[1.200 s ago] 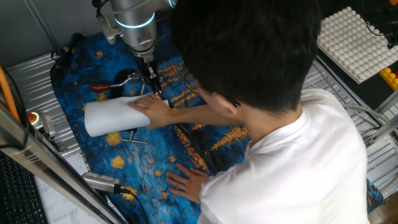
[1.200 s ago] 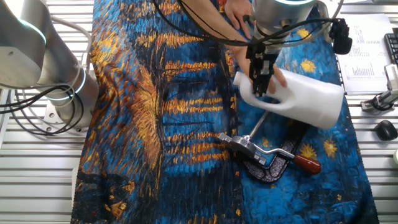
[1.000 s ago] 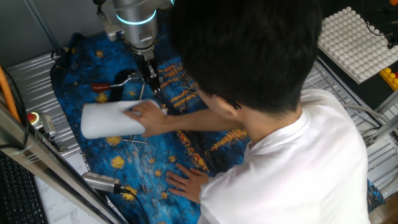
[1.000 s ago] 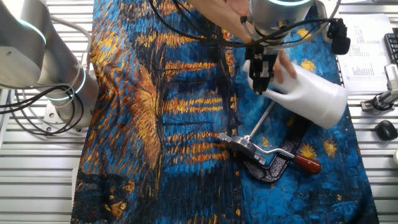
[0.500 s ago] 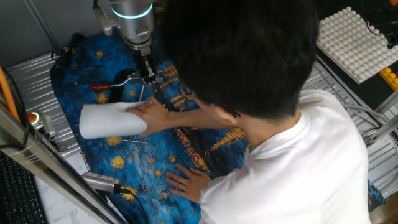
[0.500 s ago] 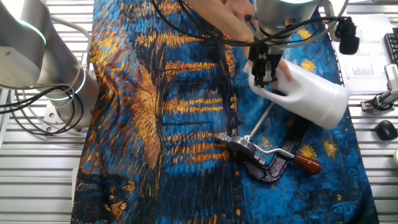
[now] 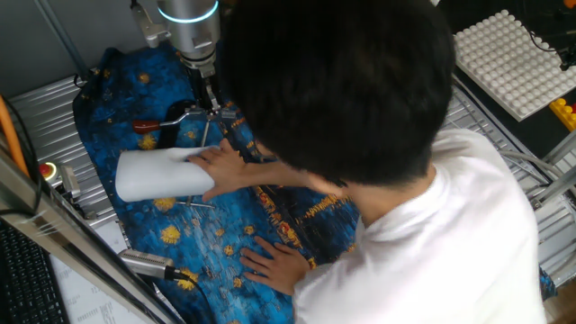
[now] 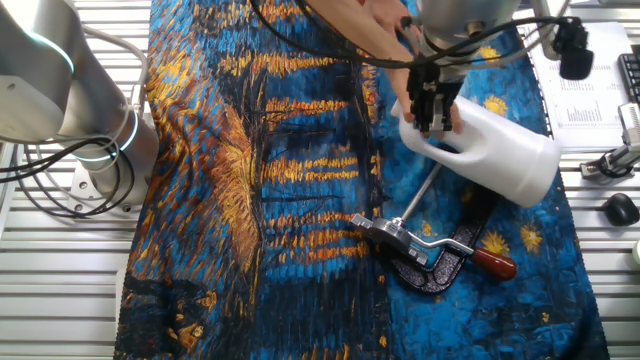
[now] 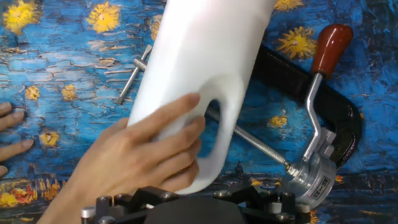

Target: Pull up the lever

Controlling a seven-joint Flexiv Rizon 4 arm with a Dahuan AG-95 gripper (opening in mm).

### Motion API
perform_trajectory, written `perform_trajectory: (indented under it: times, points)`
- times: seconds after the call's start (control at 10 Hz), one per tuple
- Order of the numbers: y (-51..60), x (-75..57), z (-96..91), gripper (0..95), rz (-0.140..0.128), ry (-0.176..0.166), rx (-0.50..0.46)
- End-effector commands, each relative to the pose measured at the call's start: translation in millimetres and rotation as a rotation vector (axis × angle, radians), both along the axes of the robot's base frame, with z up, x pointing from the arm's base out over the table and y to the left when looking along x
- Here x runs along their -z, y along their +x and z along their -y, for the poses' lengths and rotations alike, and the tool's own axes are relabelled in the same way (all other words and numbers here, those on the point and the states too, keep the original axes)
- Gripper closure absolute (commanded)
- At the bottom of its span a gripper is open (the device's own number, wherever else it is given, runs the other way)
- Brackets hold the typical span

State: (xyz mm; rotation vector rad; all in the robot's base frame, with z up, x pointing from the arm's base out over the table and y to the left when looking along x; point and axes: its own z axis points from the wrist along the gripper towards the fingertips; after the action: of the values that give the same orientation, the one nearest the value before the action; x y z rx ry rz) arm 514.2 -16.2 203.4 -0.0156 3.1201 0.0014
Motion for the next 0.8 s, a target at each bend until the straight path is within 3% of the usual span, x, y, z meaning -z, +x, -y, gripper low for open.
perform_trajectory:
  times: [0.1, 0.4, 0.6, 0.8]
  points:
    - [-0.7, -0.4, -0.3, 95.0, 0.003, 0.000, 0.000]
    - [-1.7, -1.7, 2.3, 95.0, 0.004, 0.001, 0.001]
    - [-2.0, -2.3, 3.1, 95.0, 0.003, -0.006, -0.132]
    - [-1.5, -1.6, 3.5, 95.0, 0.004, -0.006, -0.129]
